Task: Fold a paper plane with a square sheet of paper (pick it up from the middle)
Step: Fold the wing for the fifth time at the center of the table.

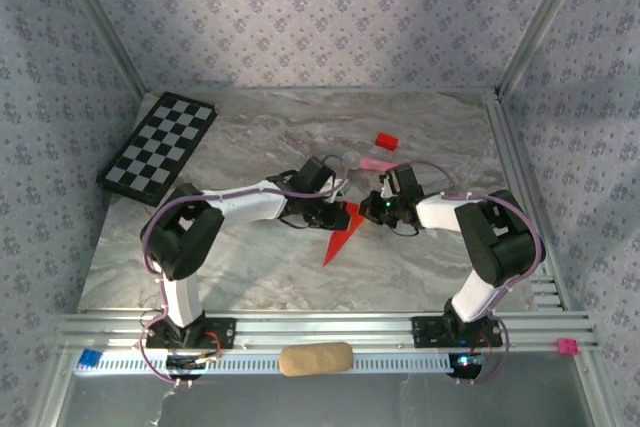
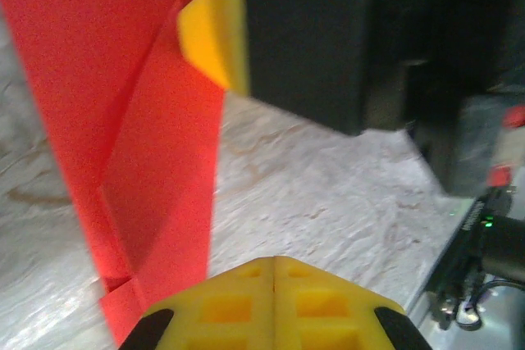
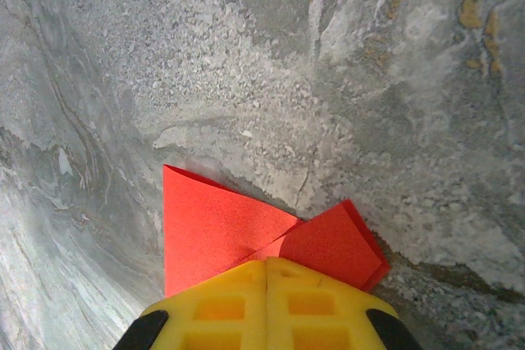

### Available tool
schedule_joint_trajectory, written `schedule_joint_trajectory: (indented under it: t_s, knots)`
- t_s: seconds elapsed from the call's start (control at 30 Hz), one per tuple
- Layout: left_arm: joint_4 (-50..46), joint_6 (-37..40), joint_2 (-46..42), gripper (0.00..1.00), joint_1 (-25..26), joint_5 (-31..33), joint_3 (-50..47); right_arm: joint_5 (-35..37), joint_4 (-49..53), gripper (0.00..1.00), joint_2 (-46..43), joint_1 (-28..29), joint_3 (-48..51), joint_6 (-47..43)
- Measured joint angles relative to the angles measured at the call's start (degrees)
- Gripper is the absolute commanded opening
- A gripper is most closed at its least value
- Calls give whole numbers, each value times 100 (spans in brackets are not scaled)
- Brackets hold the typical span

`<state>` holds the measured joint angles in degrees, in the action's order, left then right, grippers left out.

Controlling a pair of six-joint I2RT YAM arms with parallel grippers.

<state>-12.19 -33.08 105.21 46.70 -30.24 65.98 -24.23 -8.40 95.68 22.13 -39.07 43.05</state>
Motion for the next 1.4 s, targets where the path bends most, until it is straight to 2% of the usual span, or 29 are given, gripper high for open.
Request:
schedule_joint_trajectory:
  t_s: [0.3,0.63,0.97,1.4]
  knots:
    - [-74,-59,647,5,195,-136,573,0,-2,5,0,0,2,0]
    - [-260,7,839,6,243,160,245,0,-63,5,0,0,35,0]
    - [411,0,551,8,227,175,-339,-2,-83,5,-4,0,46,-2]
    - [367,-66,-28,16,109,127,-710,-4,-85,5,-2,0,46,-2]
